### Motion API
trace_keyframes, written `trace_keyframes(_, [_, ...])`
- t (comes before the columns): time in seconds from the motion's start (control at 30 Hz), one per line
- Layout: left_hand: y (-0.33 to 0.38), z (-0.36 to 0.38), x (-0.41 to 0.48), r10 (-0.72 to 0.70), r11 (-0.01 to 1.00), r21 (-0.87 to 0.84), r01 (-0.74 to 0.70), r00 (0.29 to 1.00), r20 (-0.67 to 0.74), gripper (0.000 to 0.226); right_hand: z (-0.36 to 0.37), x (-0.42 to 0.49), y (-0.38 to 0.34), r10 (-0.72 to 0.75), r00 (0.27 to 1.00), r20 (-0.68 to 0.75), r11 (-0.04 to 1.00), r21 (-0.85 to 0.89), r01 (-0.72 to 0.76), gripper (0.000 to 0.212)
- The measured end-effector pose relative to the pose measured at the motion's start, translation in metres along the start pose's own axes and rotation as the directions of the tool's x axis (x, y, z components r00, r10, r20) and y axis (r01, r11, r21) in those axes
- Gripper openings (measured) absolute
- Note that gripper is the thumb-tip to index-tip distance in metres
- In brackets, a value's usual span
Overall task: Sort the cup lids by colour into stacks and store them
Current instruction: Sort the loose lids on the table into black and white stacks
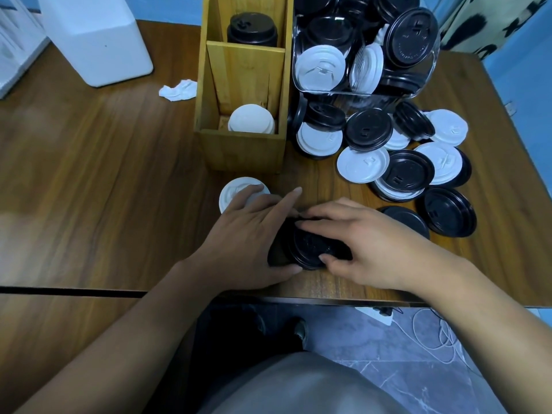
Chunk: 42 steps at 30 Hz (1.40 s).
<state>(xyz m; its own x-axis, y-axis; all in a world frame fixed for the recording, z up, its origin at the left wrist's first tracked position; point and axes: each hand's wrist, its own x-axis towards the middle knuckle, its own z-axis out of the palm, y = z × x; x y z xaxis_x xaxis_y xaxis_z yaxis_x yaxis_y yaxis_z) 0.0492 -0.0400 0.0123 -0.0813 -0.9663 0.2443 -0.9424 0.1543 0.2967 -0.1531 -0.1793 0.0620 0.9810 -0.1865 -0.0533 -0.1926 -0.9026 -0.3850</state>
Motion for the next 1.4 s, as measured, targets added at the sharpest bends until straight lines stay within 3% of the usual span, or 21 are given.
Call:
trace_keyframes(0.13, [0.000, 0.000, 0.000, -0.005, 1.000, 0.007, 0.005, 1.000, 0.014, 0.106, 0.005, -0.001, -0.006, 0.052, 0.999, 0.012, 0.998, 0.024, -0.052, 0.068])
trace_keyframes(0.4, [0.000, -0.001, -0.001, 0.012, 1.000, -0.013, -0.012, 1.000, 0.000, 0.102, 0.006, -0.003, -0.005, 0.104, 0.995, -0.006, 0.986, 0.133, -0.102, 0.067])
trace_keyframes(0.77, [0.004, 0.000, 0.002, 0.015, 0.999, 0.033, -0.014, 1.000, -0.025, 0.097, 0.004, 0.004, -0.010, 0.145, 0.988, 0.053, 0.989, 0.033, -0.147, 0.072])
trace_keyframes(0.87, [0.007, 0.000, 0.004, 0.005, 0.999, 0.039, -0.004, 1.000, -0.030, 0.093, 0.001, 0.000, -0.010, 0.125, 0.989, 0.077, 0.986, 0.098, -0.132, 0.075])
trace_keyframes(0.97, [0.007, -0.002, 0.006, -0.009, 0.999, 0.034, 0.009, 1.000, -0.014, 0.086, -0.019, -0.017, 0.007, 0.246, 0.962, -0.120, 0.952, 0.219, -0.215, 0.056])
trace_keyframes(1.07, [0.008, -0.003, 0.007, 0.004, 1.000, 0.024, -0.004, 1.000, -0.005, 0.077, -0.041, -0.034, 0.048, 0.388, 0.853, -0.350, 0.913, 0.020, -0.407, 0.036])
trace_keyframes(1.17, [0.010, -0.003, 0.008, 0.011, 1.000, 0.017, -0.010, 1.000, -0.010, 0.075, -0.051, -0.041, 0.080, 0.523, 0.797, -0.302, 0.794, -0.169, -0.584, 0.036])
trace_keyframes(1.27, [0.011, -0.004, 0.008, 0.008, 1.000, 0.021, -0.007, 1.000, -0.007, 0.075, -0.049, -0.039, 0.089, 0.532, 0.809, -0.250, 0.802, -0.159, -0.576, 0.025])
trace_keyframes(1.4, [0.013, -0.005, 0.009, 0.012, 1.000, 0.023, -0.012, 1.000, -0.010, 0.074, -0.048, -0.041, 0.087, 0.470, 0.817, -0.334, 0.807, -0.211, -0.551, 0.019])
